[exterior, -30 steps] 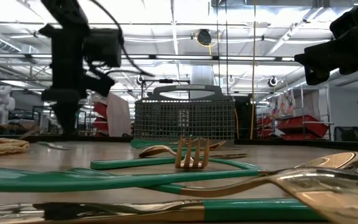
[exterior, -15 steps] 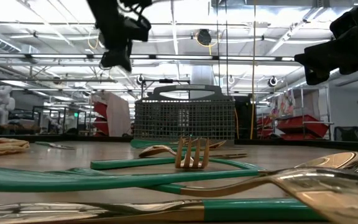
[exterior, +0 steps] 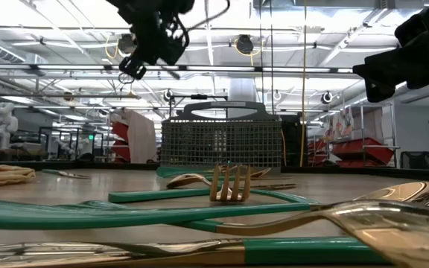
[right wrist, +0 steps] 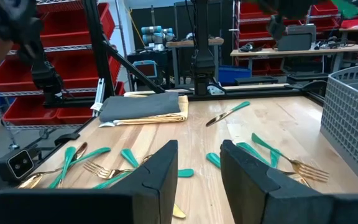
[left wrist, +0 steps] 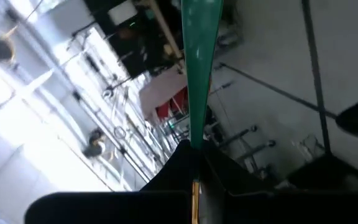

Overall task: Sort silverware
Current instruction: Put the green fork into the gray silverware basket

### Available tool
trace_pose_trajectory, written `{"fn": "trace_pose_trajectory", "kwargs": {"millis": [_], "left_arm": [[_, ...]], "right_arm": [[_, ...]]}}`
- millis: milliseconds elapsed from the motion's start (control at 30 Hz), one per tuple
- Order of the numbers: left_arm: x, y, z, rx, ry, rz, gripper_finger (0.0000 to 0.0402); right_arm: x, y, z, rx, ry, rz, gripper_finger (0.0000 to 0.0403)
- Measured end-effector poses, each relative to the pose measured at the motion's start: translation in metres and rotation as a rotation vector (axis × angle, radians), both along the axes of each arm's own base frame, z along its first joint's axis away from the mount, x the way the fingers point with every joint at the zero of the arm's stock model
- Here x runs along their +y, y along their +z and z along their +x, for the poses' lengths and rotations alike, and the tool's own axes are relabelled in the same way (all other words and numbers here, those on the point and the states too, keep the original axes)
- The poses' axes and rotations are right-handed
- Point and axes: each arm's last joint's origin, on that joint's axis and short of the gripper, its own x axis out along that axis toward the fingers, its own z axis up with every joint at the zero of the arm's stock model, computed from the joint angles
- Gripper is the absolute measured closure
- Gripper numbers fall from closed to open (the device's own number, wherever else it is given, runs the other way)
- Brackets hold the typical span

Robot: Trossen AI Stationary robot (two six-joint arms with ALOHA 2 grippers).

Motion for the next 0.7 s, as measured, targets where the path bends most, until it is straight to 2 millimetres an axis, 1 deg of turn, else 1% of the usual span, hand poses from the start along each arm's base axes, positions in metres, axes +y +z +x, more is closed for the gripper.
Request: {"fn": "trace_pose_trajectory", "kwargs": {"millis": [67,133,233,267,300,400,433,567,700], "left_arm": [[0.008,-0.011,-0.002,0.218,-0.039,-0.087,0.0391],[0.011,-0.021,-0.003,0.416,-0.092,-0.163,0.0391],[0.015,-0.029,0.000,0.586,-0.170,-0.232,0.0391],[0.018,-0.030,0.002,0.593,-0.181,-0.232,0.0391],[0.021,-0.029,0.005,0.558,-0.183,-0.217,0.0391],[0.031,-0.018,0.016,0.379,-0.174,-0.122,0.0391],[0.034,-0.014,0.018,0.367,-0.176,-0.101,0.0391],[0.040,-0.009,0.021,0.416,-0.236,-0.087,0.0391],[0.048,-0.012,0.019,0.451,-0.264,-0.104,0.0391]], "right_arm": [[0.000,0.000,0.000,0.000,0.000,0.001,0.0293],[0.000,0.000,0.000,0.000,0.000,0.001,0.0293],[0.000,0.000,0.000,0.001,0.000,0.009,0.0293],[0.000,0.000,0.000,0.001,0.000,0.009,0.0293],[0.000,0.000,0.000,0.001,0.000,0.009,0.0293],[0.000,0.000,0.000,0.000,0.000,0.003,0.0293],[0.000,0.000,0.000,0.000,0.000,0.003,0.0293],[0.000,0.000,0.000,0.000,0.000,0.003,0.0293],[0.000,0.000,0.000,0.000,0.000,0.002,0.0293]]}}
